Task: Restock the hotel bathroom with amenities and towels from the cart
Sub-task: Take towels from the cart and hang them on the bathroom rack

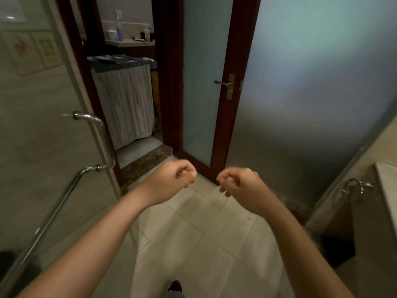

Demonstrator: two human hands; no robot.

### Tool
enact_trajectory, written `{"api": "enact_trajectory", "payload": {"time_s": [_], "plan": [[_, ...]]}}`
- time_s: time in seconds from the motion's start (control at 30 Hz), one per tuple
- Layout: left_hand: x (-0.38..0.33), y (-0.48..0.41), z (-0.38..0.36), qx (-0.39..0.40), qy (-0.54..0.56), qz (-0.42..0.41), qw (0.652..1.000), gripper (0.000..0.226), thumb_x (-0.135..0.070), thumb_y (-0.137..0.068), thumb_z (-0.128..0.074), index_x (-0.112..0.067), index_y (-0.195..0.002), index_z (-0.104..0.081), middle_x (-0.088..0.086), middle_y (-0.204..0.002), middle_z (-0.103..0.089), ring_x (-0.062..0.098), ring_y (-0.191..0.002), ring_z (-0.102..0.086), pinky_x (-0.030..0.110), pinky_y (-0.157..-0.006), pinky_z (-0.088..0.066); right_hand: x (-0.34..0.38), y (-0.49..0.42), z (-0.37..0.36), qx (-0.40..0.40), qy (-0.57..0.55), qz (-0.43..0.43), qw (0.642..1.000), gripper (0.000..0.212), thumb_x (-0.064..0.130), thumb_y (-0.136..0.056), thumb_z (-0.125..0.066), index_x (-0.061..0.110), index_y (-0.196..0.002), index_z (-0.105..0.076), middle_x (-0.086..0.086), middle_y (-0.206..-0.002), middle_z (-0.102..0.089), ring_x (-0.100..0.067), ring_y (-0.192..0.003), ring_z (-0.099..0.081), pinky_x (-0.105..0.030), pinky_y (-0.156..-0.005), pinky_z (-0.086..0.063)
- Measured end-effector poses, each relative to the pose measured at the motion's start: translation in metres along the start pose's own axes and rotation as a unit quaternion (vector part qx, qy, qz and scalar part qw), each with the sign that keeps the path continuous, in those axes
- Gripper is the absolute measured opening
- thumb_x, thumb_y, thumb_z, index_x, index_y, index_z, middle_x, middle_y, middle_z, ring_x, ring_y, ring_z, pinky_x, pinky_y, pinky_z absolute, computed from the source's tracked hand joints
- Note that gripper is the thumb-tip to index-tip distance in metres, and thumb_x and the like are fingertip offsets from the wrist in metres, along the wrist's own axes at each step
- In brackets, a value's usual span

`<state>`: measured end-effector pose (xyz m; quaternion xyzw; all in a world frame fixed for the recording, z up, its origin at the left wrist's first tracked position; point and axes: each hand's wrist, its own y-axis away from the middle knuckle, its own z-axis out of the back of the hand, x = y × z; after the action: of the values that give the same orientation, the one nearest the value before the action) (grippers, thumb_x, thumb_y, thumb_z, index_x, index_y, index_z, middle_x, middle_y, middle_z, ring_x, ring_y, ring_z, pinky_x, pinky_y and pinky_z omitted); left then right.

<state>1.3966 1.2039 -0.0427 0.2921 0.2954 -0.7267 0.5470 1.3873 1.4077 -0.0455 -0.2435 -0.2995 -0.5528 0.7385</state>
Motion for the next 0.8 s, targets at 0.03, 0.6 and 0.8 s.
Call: {"api": "enact_trajectory", "payload": {"time_s": [0.03, 0.6, 0.8], "plan": [[0.01, -0.024, 0.006, -0.006, -0.002, 0.001, 1.0, 0.015, -0.024, -0.092, -0.051, -0.016, -0.092, -0.064, 0.003, -0.089, -0.068, 0.012, -0.082, -0.064, 0.028, -0.078, -0.05, -0.001, -0.026, 0.002, -0.003, 0.005, 0.004, 1.0, 0.02, 0.014, -0.093, -0.046, 0.015, -0.089, -0.066, -0.007, -0.08, -0.068, -0.018, -0.076, -0.064, -0.025, -0.069, -0.053], [0.14, -0.333, 0.127, -0.057, 0.062, 0.043, 0.996, 0.015, -0.02, -0.094, -0.048, -0.019, -0.092, -0.063, -0.005, -0.09, -0.068, 0.009, -0.086, -0.064, 0.033, -0.084, -0.052, 0.011, -0.418, 0.029, 0.008, 0.024, 0.04, 0.999, 0.014, 0.019, -0.094, -0.05, 0.028, -0.091, -0.06, 0.007, -0.074, -0.068, -0.002, -0.058, -0.063, -0.02, -0.064, -0.053], [0.19, -0.409, 0.163, -0.073, 0.038, 0.09, 0.992, 0.016, -0.024, -0.093, -0.05, -0.021, -0.096, -0.065, -0.005, -0.089, -0.069, 0.005, -0.084, -0.064, 0.026, -0.082, -0.05, 0.002, -0.544, 0.018, 0.065, 0.038, 0.09, 0.993, 0.013, 0.023, -0.095, -0.049, 0.025, -0.092, -0.062, 0.004, -0.08, -0.069, -0.004, -0.065, -0.065, -0.018, -0.063, -0.049]]}}
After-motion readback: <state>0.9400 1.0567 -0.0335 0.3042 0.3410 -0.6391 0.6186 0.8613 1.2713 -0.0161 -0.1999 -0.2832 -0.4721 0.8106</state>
